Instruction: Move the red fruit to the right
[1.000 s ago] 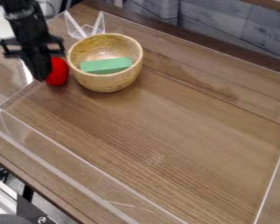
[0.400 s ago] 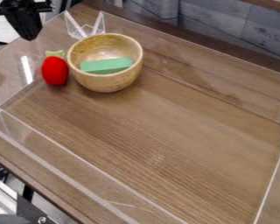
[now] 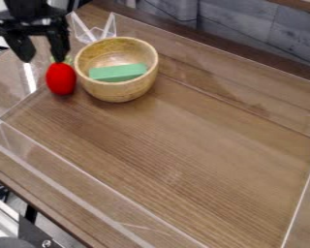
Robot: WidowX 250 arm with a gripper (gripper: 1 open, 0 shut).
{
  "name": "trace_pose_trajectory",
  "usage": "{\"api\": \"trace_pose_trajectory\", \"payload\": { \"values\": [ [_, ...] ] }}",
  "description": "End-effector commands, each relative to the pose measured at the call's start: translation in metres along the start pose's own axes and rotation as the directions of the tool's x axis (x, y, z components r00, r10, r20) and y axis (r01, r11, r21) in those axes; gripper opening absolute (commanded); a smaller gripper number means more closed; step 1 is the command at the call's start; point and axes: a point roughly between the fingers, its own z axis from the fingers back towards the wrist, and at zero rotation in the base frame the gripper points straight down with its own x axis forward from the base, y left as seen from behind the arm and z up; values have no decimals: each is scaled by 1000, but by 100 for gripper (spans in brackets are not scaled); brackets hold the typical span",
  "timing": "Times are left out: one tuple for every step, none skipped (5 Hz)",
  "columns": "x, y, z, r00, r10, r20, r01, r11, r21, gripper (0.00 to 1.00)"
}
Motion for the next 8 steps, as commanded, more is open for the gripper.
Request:
{"api": "trace_pose_trajectory", "payload": {
  "values": [
    [0, 5, 7, 999, -5, 39, 4, 999, 32, 100],
    [-4, 9, 0, 1000, -7, 28, 6, 999, 50, 100],
    [-5, 10, -12, 997, -74, 12, 73, 996, 58, 100],
    [-5, 11, -24, 990, -142, -5, 142, 988, 65, 100],
    [-2, 12, -38, 986, -168, -13, 169, 983, 69, 0],
    [2, 13, -31, 985, -175, 2, 175, 983, 62, 0],
    [9, 6, -7, 994, -101, 38, 100, 994, 43, 0],
    [16, -11, 19, 996, -37, 85, 36, 999, 15, 0]
  ]
}}
